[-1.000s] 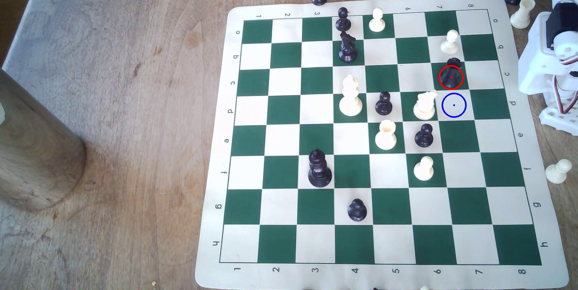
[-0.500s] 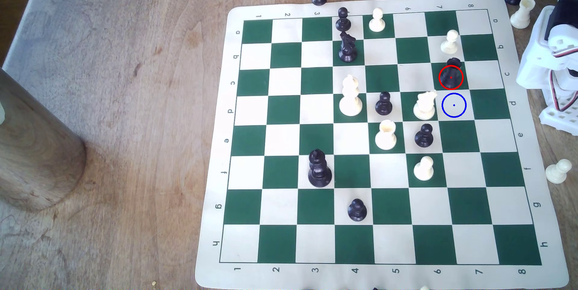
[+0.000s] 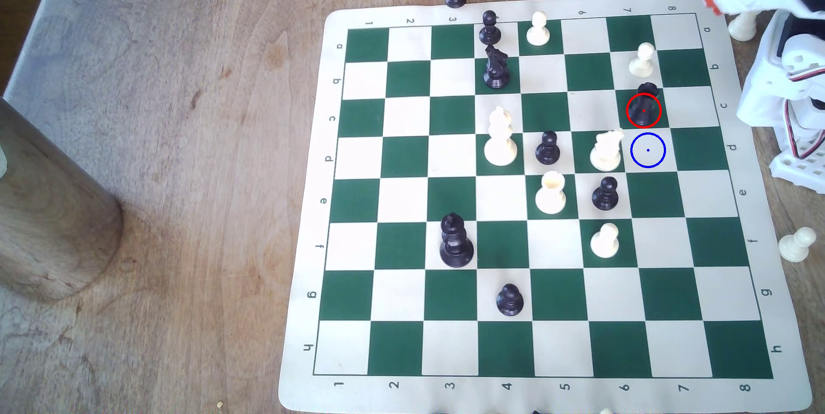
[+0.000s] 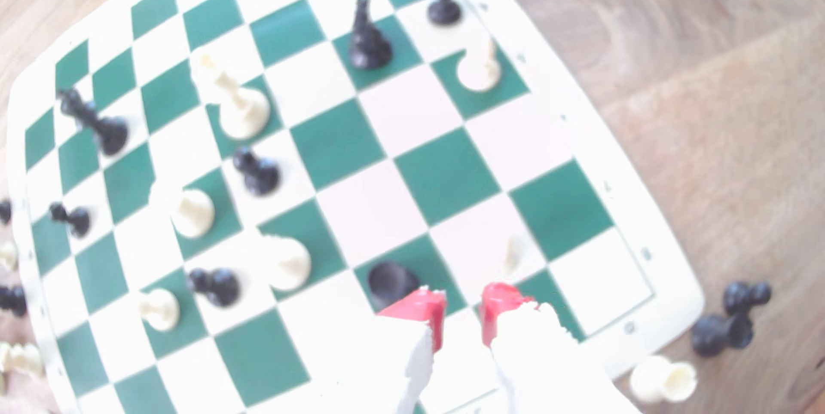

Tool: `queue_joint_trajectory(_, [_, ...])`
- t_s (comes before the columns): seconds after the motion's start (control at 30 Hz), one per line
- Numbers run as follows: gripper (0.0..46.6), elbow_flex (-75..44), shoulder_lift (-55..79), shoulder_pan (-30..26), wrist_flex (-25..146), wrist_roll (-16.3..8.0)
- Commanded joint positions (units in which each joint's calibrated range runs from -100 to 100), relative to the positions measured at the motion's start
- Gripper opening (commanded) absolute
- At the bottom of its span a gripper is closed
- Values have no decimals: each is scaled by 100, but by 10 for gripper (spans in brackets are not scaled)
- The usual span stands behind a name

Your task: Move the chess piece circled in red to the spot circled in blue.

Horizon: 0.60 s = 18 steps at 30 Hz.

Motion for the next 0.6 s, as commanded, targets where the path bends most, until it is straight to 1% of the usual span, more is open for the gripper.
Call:
queue_joint_trajectory(0.0, [51,-5,490,-100,-144,-635])
queue_joint_trajectory(0.1, [49,-96,974,-210,-234,-830])
queue_joint_trajectory(0.13, [49,-223,1296,-351,-292,-962])
queue_joint_trajectory(0.27, [59,-504,2094,-711,-390,-1216])
queue_joint_trajectory(0.3, [80,-531,2417,-828,-562,-1289])
queue_joint_trajectory(0.33, [100,-531,2570,-859,-627,-1309])
queue_joint_trajectory(0.4, [122,-504,2901,-906,-726,-1314])
queue_joint_trajectory(0.43, [140,-413,3156,-914,-873,-1324])
queue_joint_trajectory(0.5, [167,-314,3291,-930,-1029,-1343])
queue_joint_trajectory(0.57, [230,-196,3393,-930,-1143,-1377])
